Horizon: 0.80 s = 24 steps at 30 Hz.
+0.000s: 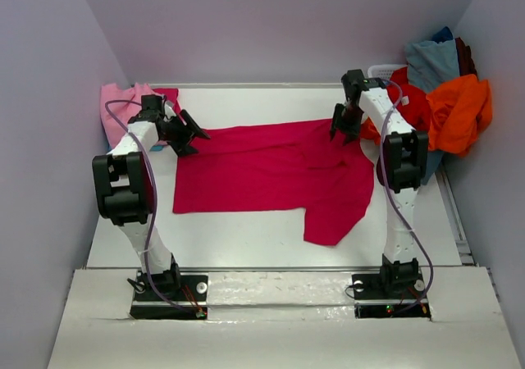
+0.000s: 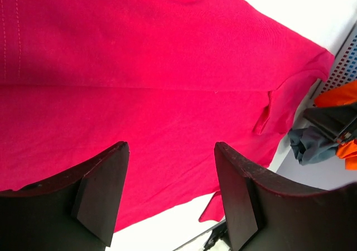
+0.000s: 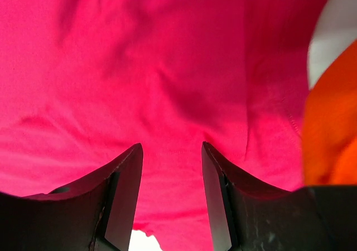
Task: Fold and stack the t-shirts
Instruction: Fold the tshirt
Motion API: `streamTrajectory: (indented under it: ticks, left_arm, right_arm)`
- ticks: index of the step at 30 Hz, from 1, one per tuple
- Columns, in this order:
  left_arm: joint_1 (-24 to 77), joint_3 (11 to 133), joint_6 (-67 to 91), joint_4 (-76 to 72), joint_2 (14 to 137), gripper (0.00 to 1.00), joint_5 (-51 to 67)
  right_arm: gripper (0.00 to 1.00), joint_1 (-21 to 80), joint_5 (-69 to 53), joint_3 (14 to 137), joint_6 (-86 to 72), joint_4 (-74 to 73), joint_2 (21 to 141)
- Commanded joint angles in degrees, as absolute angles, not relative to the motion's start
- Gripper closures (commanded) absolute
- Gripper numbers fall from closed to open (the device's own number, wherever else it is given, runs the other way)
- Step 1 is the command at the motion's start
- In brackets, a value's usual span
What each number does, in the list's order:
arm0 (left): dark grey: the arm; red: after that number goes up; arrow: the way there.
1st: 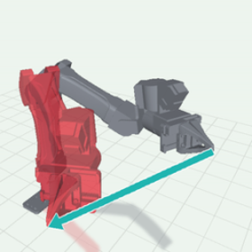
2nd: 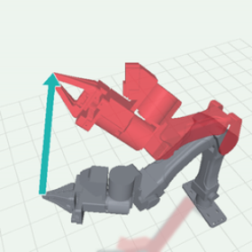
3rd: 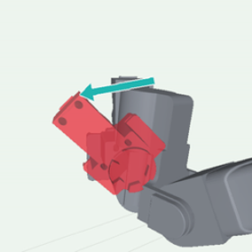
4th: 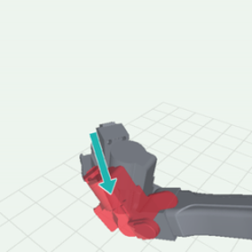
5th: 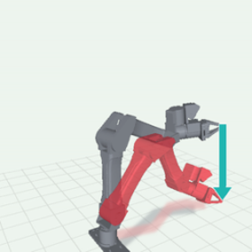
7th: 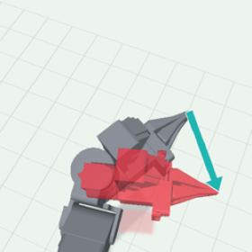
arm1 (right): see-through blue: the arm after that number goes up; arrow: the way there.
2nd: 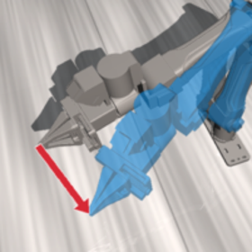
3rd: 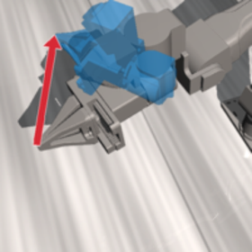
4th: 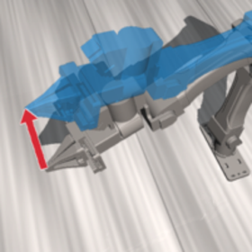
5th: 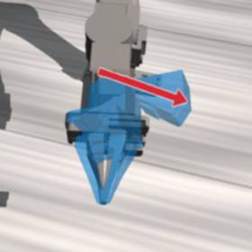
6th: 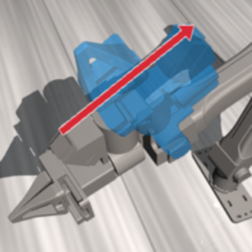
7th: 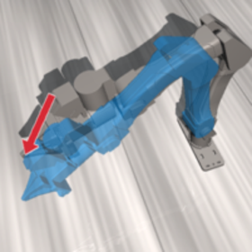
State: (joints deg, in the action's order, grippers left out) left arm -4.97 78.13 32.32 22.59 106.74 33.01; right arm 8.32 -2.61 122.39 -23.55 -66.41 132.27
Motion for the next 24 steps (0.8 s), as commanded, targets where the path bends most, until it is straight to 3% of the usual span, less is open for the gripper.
streamTrajectory:
  ticks: [1, 10, 17, 24]
  left_arm:
    - [-5.2, 78.6, 30.6, 23.2, 102.9, 0.26, 34.8]
    - [-5.2, 78.7, 30.1, 23.6, 103.2, 0.26, 35.7]
    - [-5.2, 78.8, 30.3, 23.4, 103.6, 0.26, 36.4]
    - [-5.2, 78.4, 30.1, 23.1, 103.5, 0.26, 36.6]
  right_arm:
    - [0.47, 6.1, 1.9, 131.2, -25.7, -70.3, 133.6]
    - [0.47, -2.0, 6.2, 129.6, -27.9, -71.5, 130.3]
    - [0.48, -5.6, 18.6, 128.9, -30.4, -76.2, 126.4]
    - [0.47, -12.1, 20.1, 119.9, -32.2, -72.8, 117.7]
